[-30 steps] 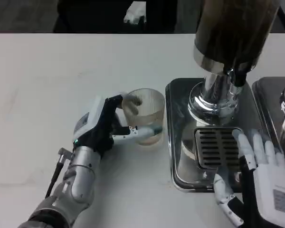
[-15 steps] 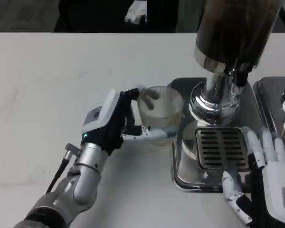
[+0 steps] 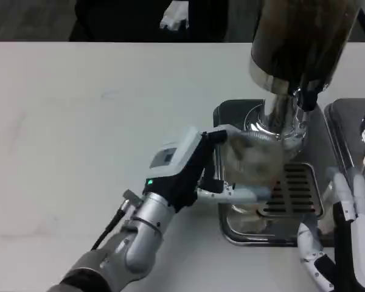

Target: Grasp the cup under the faucet to collect the drink, then remove the cup.

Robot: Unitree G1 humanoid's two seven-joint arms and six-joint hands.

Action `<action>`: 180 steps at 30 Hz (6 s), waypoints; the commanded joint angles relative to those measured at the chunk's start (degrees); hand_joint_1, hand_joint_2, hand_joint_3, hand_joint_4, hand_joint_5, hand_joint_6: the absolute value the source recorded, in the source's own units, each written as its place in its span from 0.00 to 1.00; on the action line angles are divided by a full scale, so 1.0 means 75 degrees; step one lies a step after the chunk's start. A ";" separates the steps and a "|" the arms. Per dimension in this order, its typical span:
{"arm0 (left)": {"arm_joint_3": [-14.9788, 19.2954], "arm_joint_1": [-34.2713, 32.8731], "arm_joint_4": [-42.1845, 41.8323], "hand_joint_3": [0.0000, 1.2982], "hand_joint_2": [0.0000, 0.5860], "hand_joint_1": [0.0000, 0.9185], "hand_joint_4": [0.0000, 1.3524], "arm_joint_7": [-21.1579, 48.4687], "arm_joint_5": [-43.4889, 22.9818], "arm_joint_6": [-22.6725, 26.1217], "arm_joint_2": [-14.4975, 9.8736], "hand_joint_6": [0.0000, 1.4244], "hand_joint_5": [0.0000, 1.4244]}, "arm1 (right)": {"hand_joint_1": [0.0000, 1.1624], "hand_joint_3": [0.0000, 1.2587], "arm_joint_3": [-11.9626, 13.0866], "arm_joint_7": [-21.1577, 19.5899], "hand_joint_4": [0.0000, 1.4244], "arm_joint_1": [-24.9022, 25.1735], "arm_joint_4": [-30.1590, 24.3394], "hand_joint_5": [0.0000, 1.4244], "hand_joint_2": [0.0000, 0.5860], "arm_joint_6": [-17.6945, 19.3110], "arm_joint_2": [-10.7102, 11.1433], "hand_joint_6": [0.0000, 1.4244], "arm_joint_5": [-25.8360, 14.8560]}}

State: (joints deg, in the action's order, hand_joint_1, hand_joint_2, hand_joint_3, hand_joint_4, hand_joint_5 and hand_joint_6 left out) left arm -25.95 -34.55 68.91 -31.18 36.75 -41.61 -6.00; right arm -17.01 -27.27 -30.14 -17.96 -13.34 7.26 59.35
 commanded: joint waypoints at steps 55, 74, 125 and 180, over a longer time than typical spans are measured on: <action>-0.0724 -0.0955 0.0660 0.17 0.02 0.19 0.20 -0.0658 0.0478 0.0935 0.0908 0.38 0.37 | 0.18 0.07 -0.0124 -0.0492 0.00 -0.0132 0.0050 0.00 0.92 -0.0247 -0.0474 0.01 -0.0065; -0.0235 -0.0563 0.0262 0.15 0.00 0.03 0.17 -0.1003 0.0102 0.0026 0.0363 0.29 0.32 | 0.18 0.07 0.0190 -0.0297 0.00 0.0108 0.0112 0.00 0.92 -0.0170 -0.0050 0.01 -0.0328; 0.1898 -0.0147 -0.4330 0.00 0.14 0.00 0.00 0.9301 -0.6241 0.0197 0.0343 0.00 0.05 | 0.19 0.02 0.0547 -0.0011 0.00 0.0844 0.0564 0.00 0.89 0.0121 0.0142 0.02 -0.0932; 0.1011 0.0236 -0.4305 0.05 0.16 0.00 0.00 0.8678 -0.4419 -0.0920 0.0105 0.05 0.09 | 0.36 0.00 0.1276 0.0628 0.00 0.1084 0.1206 0.00 0.56 0.2006 0.0083 0.00 -0.3902</action>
State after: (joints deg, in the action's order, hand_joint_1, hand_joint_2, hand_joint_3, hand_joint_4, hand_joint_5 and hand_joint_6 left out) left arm -17.37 -33.73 35.70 32.98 2.47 -48.26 -4.72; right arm -8.53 -24.09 -22.83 -10.54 -1.90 7.25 33.30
